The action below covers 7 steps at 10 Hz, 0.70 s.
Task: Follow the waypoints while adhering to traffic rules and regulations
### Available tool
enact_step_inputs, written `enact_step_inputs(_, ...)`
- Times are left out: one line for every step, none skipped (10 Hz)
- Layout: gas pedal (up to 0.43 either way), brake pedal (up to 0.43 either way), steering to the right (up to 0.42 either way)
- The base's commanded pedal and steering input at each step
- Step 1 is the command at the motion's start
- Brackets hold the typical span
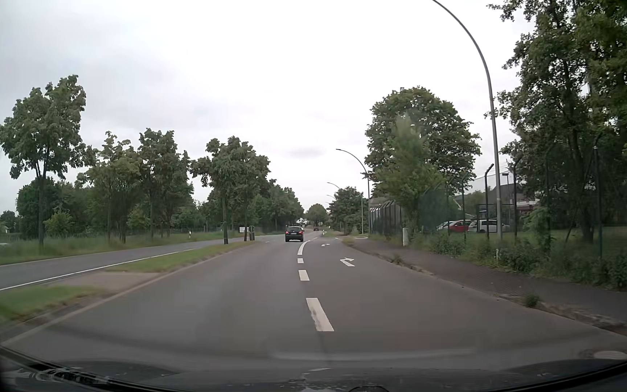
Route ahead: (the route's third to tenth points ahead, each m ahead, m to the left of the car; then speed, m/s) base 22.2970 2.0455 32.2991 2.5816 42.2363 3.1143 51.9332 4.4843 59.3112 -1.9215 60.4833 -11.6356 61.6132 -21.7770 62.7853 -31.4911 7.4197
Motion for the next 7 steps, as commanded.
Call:
enact_step_inputs(0.268,0.000,-0.012)
enact_step_inputs(0.268,0.000,-0.004)
enact_step_inputs(0.268,0.000,0.000)
enact_step_inputs(0.268,0.000,0.002)
enact_step_inputs(0.268,0.000,0.001)
enact_step_inputs(0.268,0.000,0.001)
enact_step_inputs(0.268,0.000,0.000)
